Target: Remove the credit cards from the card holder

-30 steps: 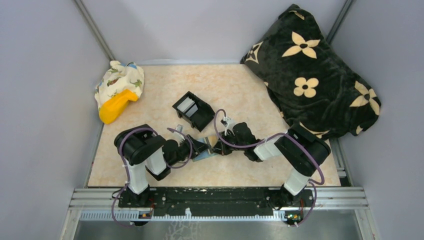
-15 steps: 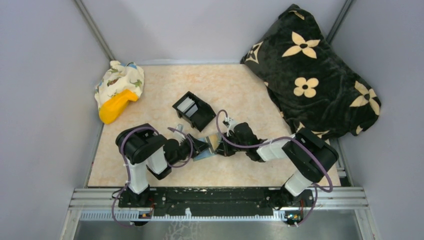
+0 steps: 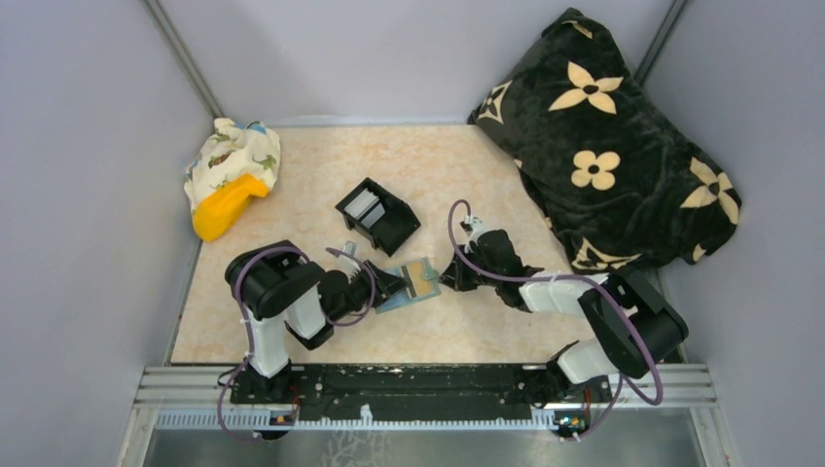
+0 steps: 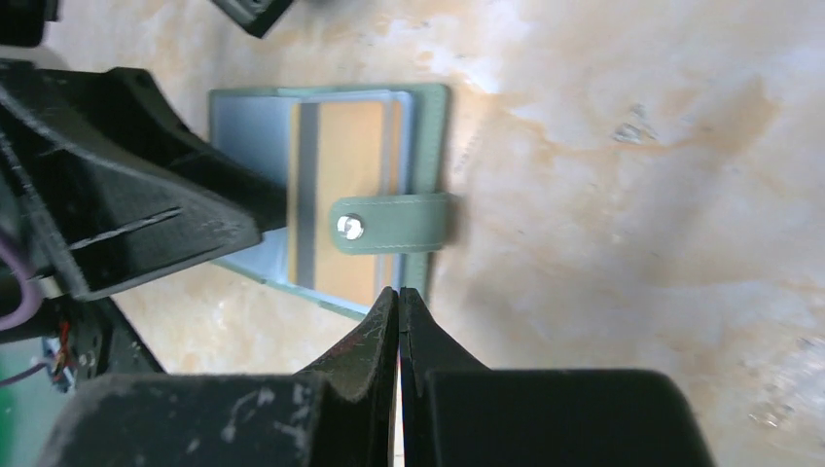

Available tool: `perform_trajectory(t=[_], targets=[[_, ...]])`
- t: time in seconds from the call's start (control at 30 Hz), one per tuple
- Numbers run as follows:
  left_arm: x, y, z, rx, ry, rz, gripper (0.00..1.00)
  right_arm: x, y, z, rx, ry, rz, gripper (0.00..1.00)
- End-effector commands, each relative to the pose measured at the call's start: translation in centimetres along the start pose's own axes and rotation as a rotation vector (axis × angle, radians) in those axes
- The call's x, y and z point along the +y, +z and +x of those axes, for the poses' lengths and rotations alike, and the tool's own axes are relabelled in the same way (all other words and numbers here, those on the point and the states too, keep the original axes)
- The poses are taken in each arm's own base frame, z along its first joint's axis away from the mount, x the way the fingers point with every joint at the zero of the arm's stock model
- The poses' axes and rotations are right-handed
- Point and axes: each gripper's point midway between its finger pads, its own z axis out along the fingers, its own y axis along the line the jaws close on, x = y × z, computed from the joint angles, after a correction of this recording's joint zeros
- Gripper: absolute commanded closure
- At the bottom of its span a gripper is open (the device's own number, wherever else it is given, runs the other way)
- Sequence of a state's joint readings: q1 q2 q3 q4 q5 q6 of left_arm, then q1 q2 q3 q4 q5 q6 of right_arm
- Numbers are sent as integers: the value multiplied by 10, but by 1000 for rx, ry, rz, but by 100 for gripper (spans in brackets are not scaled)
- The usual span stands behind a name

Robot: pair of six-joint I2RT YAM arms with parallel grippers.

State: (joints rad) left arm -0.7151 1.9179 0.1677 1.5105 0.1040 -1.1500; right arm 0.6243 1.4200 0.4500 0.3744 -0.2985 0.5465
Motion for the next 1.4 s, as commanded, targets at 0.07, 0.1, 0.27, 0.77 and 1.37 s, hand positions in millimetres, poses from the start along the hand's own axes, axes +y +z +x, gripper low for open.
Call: perform_trajectory(t=[0.07, 0.1, 0.27, 0.77, 1.37], targets=[[-51, -3, -27, -118, 48, 218, 57, -13, 3, -17, -30, -40, 73, 100], [-51, -3, -27, -118, 48, 219, 57, -14, 5, -16, -24, -40, 73, 100], [-53, -3, -27, -119, 49, 227, 57, -14, 11, -4, 9, -34, 38, 100], [-51, -2, -24, -103, 46, 223, 58, 0, 20, 23, 116, -91, 61, 100], [-46, 1, -25, -100, 33, 212, 58, 35, 29, 48, 179, -97, -26, 100]])
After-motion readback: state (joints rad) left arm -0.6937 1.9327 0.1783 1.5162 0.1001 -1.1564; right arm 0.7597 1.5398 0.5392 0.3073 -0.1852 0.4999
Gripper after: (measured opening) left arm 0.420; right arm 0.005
